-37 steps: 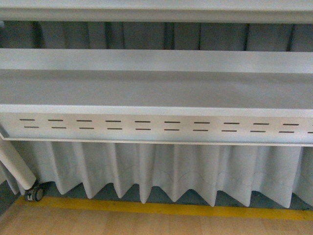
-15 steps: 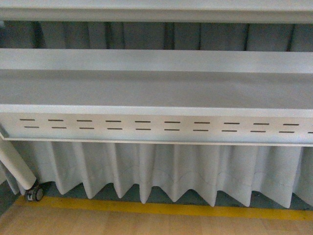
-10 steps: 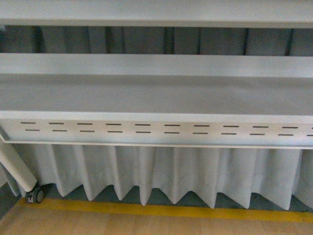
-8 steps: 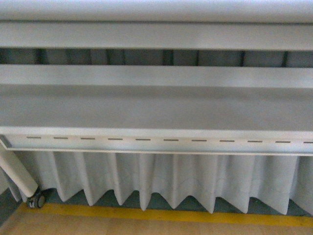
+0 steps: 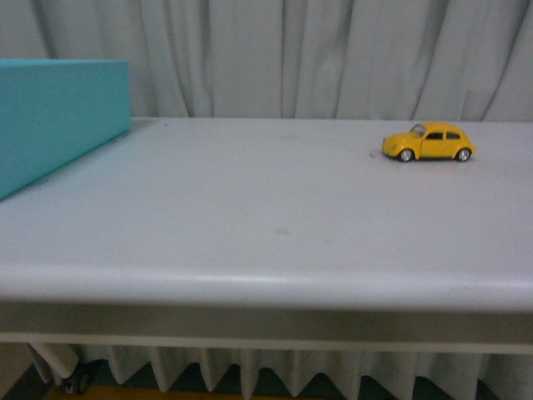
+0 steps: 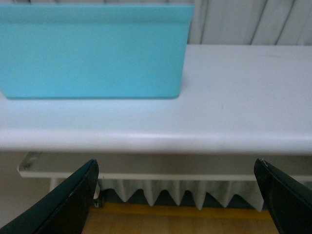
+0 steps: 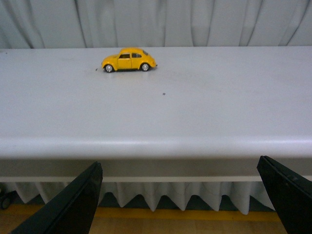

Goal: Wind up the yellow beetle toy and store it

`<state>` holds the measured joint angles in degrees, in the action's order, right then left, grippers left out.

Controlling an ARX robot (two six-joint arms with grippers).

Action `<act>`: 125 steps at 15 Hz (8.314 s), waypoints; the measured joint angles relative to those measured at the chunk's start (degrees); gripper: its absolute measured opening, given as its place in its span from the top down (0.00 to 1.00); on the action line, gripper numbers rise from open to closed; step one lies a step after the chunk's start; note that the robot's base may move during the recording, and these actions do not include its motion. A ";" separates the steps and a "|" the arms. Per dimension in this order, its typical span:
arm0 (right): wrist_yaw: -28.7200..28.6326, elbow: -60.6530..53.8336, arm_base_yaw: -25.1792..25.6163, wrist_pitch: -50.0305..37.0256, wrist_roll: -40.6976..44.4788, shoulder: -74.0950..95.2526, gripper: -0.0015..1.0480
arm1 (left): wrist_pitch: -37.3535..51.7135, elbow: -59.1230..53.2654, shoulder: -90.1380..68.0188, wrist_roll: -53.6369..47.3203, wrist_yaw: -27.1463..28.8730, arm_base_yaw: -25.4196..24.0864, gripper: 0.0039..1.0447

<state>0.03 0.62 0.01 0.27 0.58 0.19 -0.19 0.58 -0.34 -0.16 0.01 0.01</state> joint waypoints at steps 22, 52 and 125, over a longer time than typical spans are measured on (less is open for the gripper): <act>-0.02 0.00 0.00 -0.09 -0.11 0.02 0.06 | 0.07 0.00 0.00 0.04 0.02 0.00 0.06; -0.02 0.00 0.00 -0.04 -0.11 0.02 0.06 | 0.02 0.00 0.00 0.04 0.02 0.00 0.06; -43.65 92.21 4.76 39.10 92.50 139.84 0.60 | 0.00 0.00 0.00 0.07 0.02 0.00 0.06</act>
<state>-43.62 92.84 4.78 39.38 93.08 140.03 -0.19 0.58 -0.34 -0.10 0.03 0.01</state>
